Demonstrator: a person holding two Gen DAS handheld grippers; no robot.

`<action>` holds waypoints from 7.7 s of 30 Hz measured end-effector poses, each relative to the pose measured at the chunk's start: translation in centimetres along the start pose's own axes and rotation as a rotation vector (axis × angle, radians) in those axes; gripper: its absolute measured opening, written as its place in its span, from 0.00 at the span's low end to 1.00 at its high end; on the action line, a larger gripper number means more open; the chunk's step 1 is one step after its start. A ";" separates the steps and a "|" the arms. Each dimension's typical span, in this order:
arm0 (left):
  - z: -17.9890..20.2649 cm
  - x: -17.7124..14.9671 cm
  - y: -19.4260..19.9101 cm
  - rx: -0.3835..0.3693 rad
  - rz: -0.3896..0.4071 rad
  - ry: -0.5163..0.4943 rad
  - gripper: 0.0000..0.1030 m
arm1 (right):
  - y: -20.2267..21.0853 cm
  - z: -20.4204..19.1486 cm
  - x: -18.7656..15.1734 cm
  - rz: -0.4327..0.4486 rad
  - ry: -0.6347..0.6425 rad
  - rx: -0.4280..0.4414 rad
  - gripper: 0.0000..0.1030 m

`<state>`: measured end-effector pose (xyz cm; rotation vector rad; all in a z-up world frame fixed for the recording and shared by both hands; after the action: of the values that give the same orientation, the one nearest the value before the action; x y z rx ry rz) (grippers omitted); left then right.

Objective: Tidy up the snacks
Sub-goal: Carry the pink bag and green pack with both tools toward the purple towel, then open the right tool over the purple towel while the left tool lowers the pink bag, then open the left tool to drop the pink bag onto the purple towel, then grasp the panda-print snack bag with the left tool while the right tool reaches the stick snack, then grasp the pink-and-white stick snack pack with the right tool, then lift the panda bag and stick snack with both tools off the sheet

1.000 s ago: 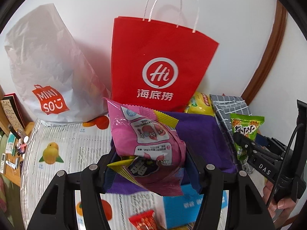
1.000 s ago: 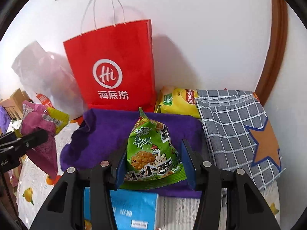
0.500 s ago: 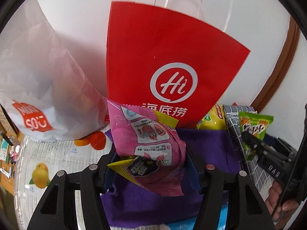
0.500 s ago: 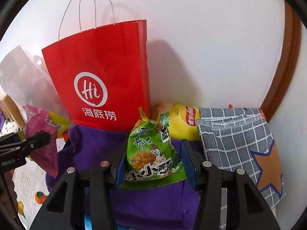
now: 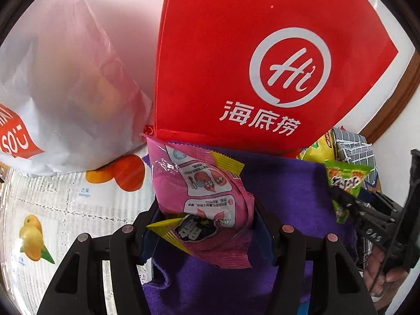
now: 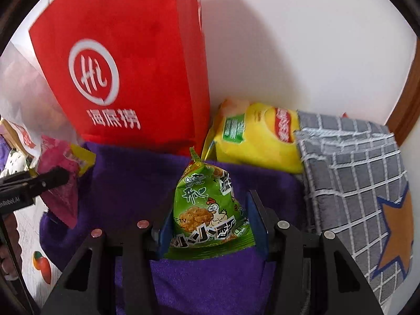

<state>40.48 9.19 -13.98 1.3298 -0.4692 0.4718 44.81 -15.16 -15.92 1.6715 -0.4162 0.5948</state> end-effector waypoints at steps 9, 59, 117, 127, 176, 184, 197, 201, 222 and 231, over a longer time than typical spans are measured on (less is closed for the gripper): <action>0.9 -0.1 -1.3 -0.007 -0.034 -0.036 0.58 | -1.9 -0.4 -0.8 -0.058 0.019 -0.018 0.49; 6.3 0.6 7.2 0.094 0.095 -0.167 0.79 | 9.1 -2.3 -3.3 0.040 0.009 -0.125 0.78; 4.9 -27.1 12.8 -0.097 -0.082 -0.097 0.58 | 18.0 -1.5 -25.9 0.046 -0.074 0.069 0.73; 3.3 -25.0 12.4 -0.044 -0.047 -0.095 0.57 | 14.9 -2.2 -24.7 0.042 -0.038 0.100 0.73; 5.2 -24.5 14.2 -0.028 -0.048 -0.088 0.57 | 16.3 2.0 -27.3 -0.091 -0.073 0.095 0.28; 5.1 -24.3 14.0 -0.016 -0.053 -0.090 0.57 | 14.6 1.5 -26.6 -0.086 -0.053 0.107 0.48; 3.7 -24.3 13.4 -0.026 -0.055 -0.056 0.57 | 12.3 -0.3 -25.7 -0.031 0.046 0.112 0.49; 3.4 -24.3 12.8 -0.028 -0.059 -0.049 0.57 | 12.9 0.4 -25.9 -0.023 0.039 0.085 0.36; 3.7 -25.6 11.1 -0.035 -0.085 -0.043 0.57 | 12.4 1.8 -27.9 0.062 -0.010 0.049 0.35; 4.8 -24.1 13.6 -0.044 -0.025 -0.078 0.57 | 15.5 2.7 -27.0 0.086 -0.039 0.091 0.26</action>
<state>12.72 5.42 -16.13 1.3131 -0.5245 0.3880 14.63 -22.13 -19.93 1.7608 -0.4983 0.6534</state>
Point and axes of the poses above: each gripper's, at about its wrist camera, not at the fingertips, and y roughly against the way its jaws point, z to its right, x to its top, the point moved 2 cm from there along -y, roughly the way its jaws point, and after that the axes turned 7 degrees about -y, right-handed, at the moved point
